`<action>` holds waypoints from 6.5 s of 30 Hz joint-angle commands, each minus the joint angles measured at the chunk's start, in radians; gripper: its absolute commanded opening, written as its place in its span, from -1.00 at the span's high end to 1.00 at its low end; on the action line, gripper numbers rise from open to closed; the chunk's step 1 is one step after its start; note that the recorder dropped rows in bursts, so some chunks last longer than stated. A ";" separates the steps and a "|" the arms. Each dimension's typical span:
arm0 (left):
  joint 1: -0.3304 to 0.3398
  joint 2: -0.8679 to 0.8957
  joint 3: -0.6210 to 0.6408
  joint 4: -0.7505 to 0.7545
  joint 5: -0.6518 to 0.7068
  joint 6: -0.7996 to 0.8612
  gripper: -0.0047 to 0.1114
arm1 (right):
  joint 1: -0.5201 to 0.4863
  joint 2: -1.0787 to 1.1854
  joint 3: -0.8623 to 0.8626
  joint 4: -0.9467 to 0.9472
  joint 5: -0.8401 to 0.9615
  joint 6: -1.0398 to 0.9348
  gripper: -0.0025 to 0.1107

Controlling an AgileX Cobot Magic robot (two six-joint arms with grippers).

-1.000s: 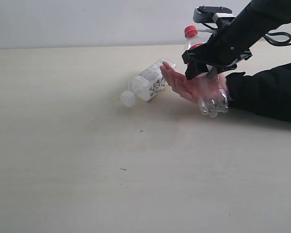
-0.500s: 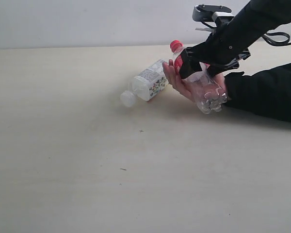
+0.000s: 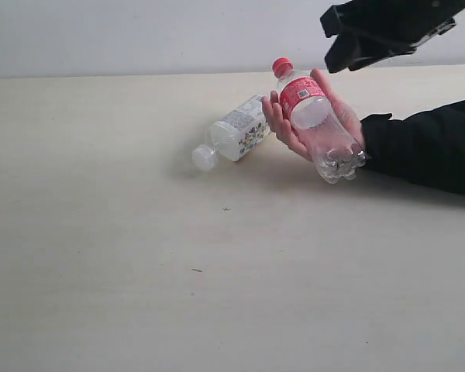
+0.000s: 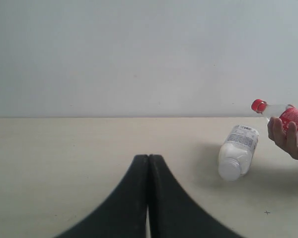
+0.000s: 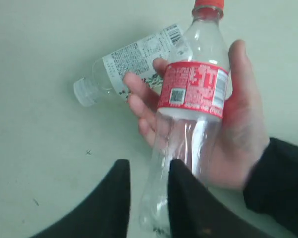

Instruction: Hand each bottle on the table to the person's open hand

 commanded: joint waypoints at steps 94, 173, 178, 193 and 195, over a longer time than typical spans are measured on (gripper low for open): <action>0.000 -0.006 0.003 0.001 -0.003 0.002 0.92 | -0.004 -1.355 1.206 0.289 -0.635 -0.144 0.96; 0.000 -0.006 0.003 0.040 -0.097 -0.061 0.92 | -0.004 -1.355 1.206 0.289 -0.635 -0.144 0.96; 0.000 -0.006 0.003 0.040 -0.242 -0.060 0.92 | -0.004 -1.355 1.206 0.289 -0.635 -0.144 0.96; 0.000 0.293 -0.204 -0.194 -0.550 -0.013 0.92 | -0.004 -1.355 1.206 0.289 -0.635 -0.144 0.96; 0.000 0.526 -0.337 -0.160 -0.528 0.081 0.92 | -0.004 -1.355 1.206 0.289 -0.635 -0.144 0.96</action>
